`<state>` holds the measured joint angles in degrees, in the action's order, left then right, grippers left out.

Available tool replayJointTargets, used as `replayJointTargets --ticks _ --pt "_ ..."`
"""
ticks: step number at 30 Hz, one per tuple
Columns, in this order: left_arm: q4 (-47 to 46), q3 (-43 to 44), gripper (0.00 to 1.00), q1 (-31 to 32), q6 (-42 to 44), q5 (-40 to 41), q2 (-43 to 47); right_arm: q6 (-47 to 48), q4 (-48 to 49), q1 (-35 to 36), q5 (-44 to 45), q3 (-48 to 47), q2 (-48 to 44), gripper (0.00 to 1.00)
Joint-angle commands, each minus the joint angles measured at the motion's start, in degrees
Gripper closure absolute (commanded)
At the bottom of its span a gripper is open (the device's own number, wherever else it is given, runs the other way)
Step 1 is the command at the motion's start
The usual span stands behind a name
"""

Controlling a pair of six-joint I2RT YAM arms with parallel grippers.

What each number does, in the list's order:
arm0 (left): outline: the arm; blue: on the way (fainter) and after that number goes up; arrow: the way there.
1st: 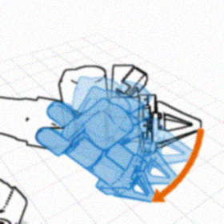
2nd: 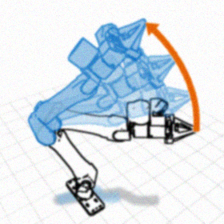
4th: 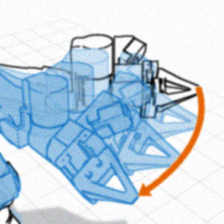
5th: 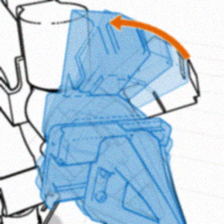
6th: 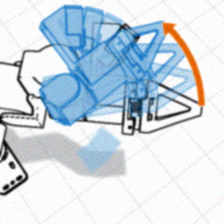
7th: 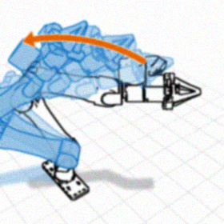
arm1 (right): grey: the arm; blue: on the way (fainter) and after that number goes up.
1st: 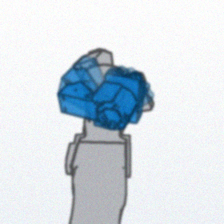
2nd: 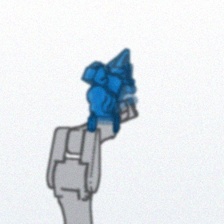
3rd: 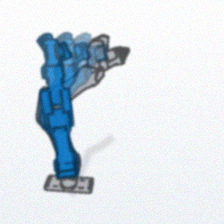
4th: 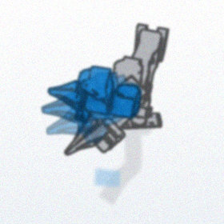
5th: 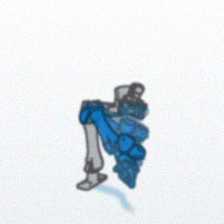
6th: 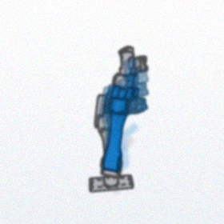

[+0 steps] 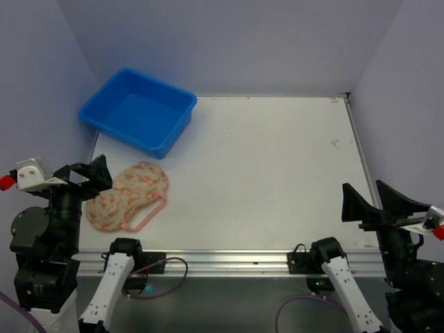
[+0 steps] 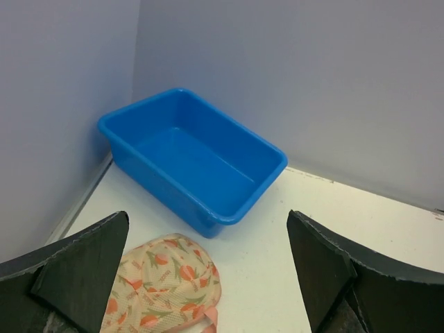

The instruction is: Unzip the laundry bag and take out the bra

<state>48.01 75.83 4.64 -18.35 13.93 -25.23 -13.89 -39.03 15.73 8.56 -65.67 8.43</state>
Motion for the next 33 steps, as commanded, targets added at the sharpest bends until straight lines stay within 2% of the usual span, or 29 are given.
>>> replayJointTargets --ticks 1,8,12,15,18,21,29,33 --pt "0.33 -1.30 0.00 0.54 -0.37 0.13 0.10 0.79 0.44 0.09 -0.03 -0.69 -0.60 0.01" --pt "-1.08 -11.31 0.00 0.54 -2.56 -4.70 -0.87 -3.07 -0.26 0.09 -6.08 3.08 1.32 0.01" --pt "-0.81 -19.30 0.00 0.54 -5.46 -7.51 -4.99 -5.18 -0.61 0.01 -12.68 5.64 4.05 0.01" --pt "-3.18 -25.90 0.00 0.54 -6.87 -8.31 -13.05 -7.37 -2.10 0.09 -14.18 7.31 7.11 0.01" --pt "-6.78 -29.68 0.00 0.54 -8.28 -9.62 -20.43 -7.99 -2.55 0.01 -17.51 9.15 9.41 0.01" --pt "-12.14 -32.15 0.00 0.54 -10.38 -7.53 -26.07 -9.48 -1.76 0.09 -19.54 11.35 10.03 0.01" --pt "-30.32 -41.10 0.00 1.42 -18.03 -0.58 -36.11 -10.28 0.88 0.09 -22.26 15.57 7.92 0.01" --pt "-37.97 -46.73 0.00 2.99 -21.89 -1.19 -40.50 -9.93 1.15 0.09 -22.97 16.19 6.96 0.01"
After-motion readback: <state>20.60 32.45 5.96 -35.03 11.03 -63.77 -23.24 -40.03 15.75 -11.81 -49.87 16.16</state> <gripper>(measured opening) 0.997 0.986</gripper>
